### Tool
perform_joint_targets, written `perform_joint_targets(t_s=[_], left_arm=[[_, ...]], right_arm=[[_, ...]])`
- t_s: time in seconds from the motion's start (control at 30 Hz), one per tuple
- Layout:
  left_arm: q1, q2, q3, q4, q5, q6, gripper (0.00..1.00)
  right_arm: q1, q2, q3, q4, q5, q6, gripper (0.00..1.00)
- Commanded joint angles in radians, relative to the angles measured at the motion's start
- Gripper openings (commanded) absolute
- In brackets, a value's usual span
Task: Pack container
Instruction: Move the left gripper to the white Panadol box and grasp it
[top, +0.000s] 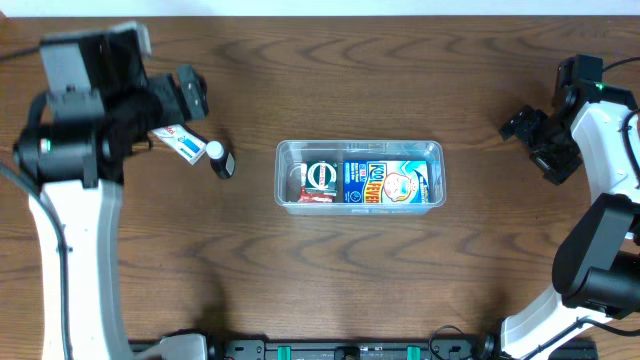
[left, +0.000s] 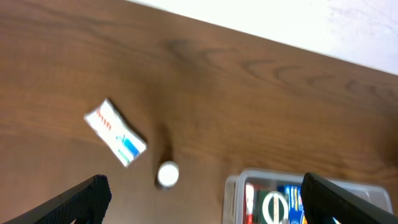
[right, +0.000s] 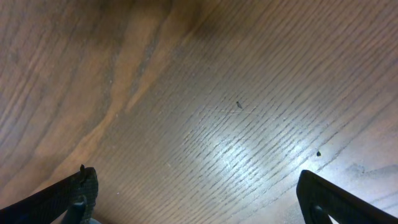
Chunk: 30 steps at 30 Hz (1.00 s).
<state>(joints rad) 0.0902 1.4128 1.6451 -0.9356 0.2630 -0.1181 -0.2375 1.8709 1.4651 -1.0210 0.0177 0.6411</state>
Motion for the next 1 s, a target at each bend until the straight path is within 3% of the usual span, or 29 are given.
perform_joint_targets(t_s=[0.0,0.23,0.4,0.6,0.97], left_arm=[[0.005,0.082,0.041,-0.011,0.017,0.032,0.98],[0.014,0.240,0.039,0.015,-0.066,-0.002,0.98],[0.053,0.360,0.039,0.032,-0.225,-0.388,0.98],[0.082,0.487,0.039,0.032,-0.227,-0.594,0.98],[0.091,0.597,0.023,0.028,-0.227,-0.609,0.98]], right_arm=[[-0.005,0.007,0.008,0.000,0.004,-0.011,0.99],[-0.006,0.007,0.008,0.000,0.004,-0.010,0.99],[-0.005,0.007,0.008,0.000,0.004,-0.010,0.99],[-0.006,0.007,0.008,0.000,0.004,-0.010,0.99],[-0.002,0.007,0.008,0.000,0.004,-0.010,0.99]])
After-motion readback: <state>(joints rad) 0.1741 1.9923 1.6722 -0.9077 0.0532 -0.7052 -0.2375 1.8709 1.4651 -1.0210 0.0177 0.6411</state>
